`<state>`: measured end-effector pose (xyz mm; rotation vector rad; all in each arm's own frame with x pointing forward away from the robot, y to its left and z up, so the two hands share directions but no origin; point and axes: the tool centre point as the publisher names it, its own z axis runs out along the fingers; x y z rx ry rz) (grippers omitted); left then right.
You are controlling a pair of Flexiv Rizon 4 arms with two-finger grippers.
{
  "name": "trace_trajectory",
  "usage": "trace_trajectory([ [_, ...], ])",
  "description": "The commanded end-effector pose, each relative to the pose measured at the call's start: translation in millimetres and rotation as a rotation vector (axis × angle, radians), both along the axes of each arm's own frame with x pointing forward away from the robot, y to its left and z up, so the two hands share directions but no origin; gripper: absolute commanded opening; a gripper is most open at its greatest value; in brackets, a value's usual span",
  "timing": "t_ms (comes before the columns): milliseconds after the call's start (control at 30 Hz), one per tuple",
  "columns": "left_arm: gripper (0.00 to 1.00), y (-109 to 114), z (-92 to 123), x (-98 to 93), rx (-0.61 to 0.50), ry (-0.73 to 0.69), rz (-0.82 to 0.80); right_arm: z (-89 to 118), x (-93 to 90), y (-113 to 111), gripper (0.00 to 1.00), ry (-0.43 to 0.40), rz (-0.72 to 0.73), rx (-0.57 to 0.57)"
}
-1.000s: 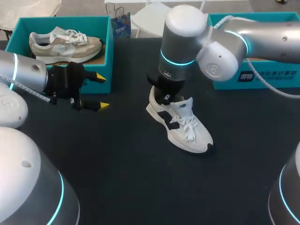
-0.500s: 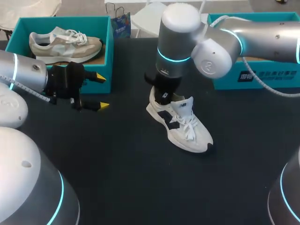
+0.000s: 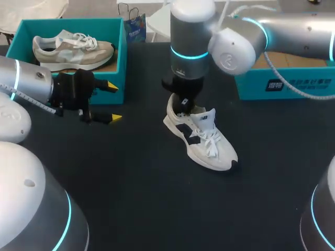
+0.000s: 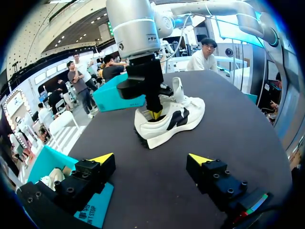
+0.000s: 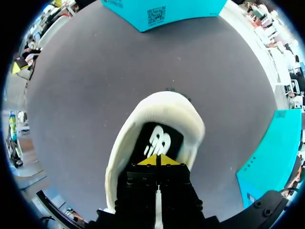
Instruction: Take the shoe out of the shoebox, open the shoe tongue, remove and reinsert the insole, then place the shoe into the shoebox
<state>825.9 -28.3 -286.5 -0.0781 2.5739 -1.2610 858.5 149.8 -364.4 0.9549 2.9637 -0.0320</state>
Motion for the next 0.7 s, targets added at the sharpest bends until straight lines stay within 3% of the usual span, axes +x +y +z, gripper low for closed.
trace_trajectory([
  [33, 1.00, -0.2, 0.3, -0.4, 0.003, 0.000, 0.000, 29.9, -10.5, -9.6, 0.00, 0.024, -0.011, -0.038],
  [233, 1.00, -0.2, 0.3, -0.4, 0.003, 0.000, 0.000, 36.1, -26.0, -23.3, 0.00, 0.069, -0.108, -0.091],
  [367, 1.00, -0.2, 0.3, -0.4, 0.003, 0.000, 0.000, 38.6, -32.4, -20.7, 0.00, 0.105, -0.159, -0.123],
  [700, 1.00, -0.2, 0.3, -0.4, 0.003, 0.000, 0.000, 20.9, -36.8, -20.6, 0.00, 0.131, -0.248, -0.103],
])
